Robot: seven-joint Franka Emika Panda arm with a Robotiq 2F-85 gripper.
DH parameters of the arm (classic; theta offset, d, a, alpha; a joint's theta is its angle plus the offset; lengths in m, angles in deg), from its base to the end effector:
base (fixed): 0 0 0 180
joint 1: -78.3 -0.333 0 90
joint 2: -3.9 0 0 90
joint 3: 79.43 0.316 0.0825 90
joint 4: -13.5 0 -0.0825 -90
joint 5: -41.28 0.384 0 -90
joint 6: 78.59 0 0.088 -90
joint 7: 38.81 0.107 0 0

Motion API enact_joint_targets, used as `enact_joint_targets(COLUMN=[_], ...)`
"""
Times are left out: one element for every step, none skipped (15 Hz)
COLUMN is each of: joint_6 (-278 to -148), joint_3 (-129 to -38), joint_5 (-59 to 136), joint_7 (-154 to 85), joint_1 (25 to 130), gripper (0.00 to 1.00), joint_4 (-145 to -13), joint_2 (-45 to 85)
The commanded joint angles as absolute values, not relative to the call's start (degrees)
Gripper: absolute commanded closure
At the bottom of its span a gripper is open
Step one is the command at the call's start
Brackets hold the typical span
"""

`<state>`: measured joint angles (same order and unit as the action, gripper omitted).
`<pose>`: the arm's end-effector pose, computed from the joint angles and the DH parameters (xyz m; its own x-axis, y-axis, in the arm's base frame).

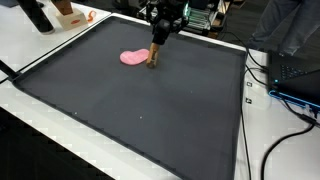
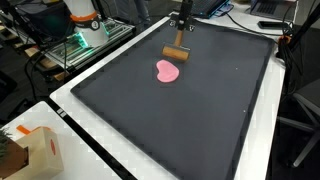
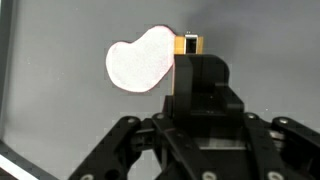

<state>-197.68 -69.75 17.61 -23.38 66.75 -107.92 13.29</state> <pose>0.5155 0.1774 0.3241 0.9405 0.3077 -0.1440 0.3387 -0.8813 0.3294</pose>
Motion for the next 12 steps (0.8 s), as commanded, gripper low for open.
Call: enact_joint_targets(joint_6=[-198.5,-198.7,-198.8,-198.9,-199.0,-199.1,-199.3,-199.4,-199.6,-199.7,-199.9,-200.0], joint_3=[-70.5,-70.6,-70.6,-70.6,-70.6,-70.7,-70.8,-70.8,-70.9,-71.0,-71.2,-71.3], joint_5=[16.2,16.2,16.4,16.5,16.5,16.6,16.7,16.9,17.1,17.2,17.5,17.7], joint_7=[-19.7,-19.1,-18.9,-18.6,-18.2,-17.9,-17.8,-17.8,-17.7,-17.7,-17.8,-17.8], joint_1=[65.8,65.8,65.9,65.9,65.9,66.0,66.0,66.1,66.2,66.3,66.4,66.5], gripper=[0.76,0.76,0.76,0.76,0.76,0.76,0.76,0.76,0.76,0.76,0.76,0.76], joint_4=[-107.5,-107.5,-107.5,-107.5,-107.5,-107.5,-107.5,-107.5,-107.5,-107.4,-107.3,-107.2], joint_2=[13.7,13.7,13.7,13.7,13.7,13.7,13.6,13.6,13.5,13.4,13.3,13.2])
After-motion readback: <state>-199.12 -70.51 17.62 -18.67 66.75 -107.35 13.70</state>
